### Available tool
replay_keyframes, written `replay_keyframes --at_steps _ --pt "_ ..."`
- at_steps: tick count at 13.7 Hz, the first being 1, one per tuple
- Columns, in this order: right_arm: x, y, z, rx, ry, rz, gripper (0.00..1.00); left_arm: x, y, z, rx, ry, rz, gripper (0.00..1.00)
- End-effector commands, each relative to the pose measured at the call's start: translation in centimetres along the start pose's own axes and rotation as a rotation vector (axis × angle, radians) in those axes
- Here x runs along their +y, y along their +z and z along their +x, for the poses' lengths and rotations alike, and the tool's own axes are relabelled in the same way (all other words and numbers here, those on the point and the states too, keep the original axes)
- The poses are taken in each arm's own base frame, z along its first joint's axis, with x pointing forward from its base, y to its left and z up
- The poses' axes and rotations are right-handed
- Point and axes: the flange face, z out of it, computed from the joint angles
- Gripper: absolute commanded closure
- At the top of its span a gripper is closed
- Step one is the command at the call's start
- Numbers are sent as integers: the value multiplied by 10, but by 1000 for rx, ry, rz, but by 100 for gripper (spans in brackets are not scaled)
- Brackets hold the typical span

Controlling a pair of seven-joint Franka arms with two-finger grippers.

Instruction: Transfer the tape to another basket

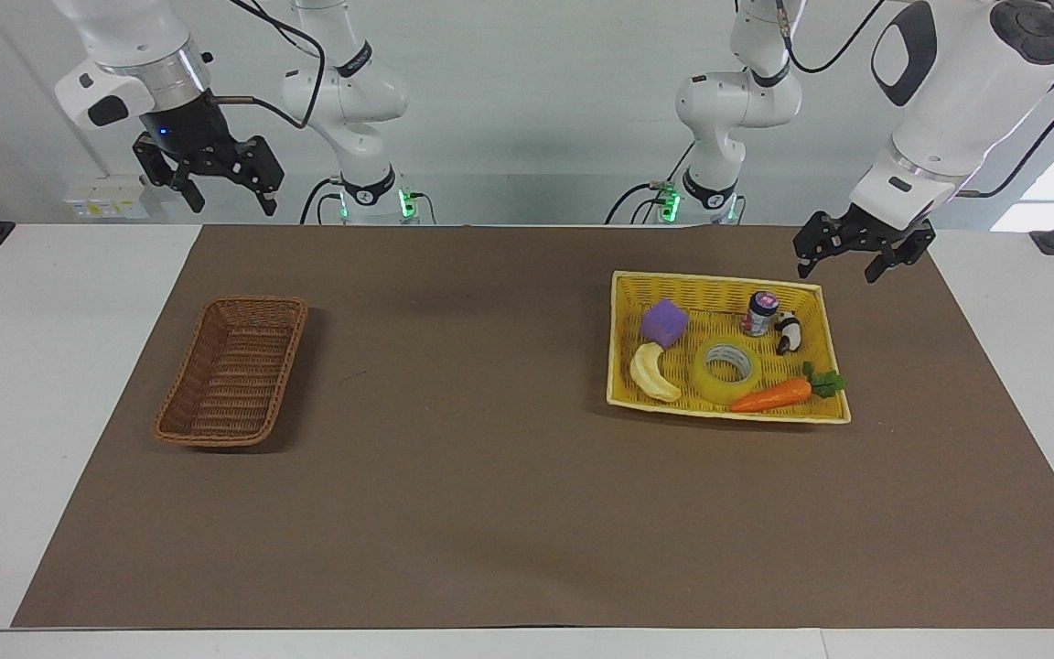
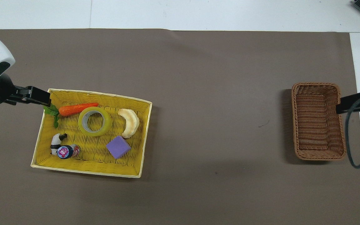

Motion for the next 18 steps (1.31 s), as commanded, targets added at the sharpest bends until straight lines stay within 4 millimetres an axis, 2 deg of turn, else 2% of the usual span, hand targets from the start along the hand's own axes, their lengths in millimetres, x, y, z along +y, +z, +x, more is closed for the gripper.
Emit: replay_keyframes --at_steps 1,3,6,14,16,18 --pt "2 -2 -1 8 -18 16 0 -2 -15 -7 30 -19 -13 0" --pt "2 -3 -1 9 -18 16 0 -4 -14 -7 34 -19 -12 0" --pt "2 -2 -1 8 -18 16 0 -19 -14 -8 25 -45 -11 0" --pt "2 -2 -1 8 -18 16 0 -23 -14 -10 23 -53 -11 0" --pt "2 -2 -1 8 -18 16 0 -33 -13 -10 32 -68 -11 0" --pt "2 -3 -1 9 -18 16 0 -34 -10 -11 32 -73 -11 0"
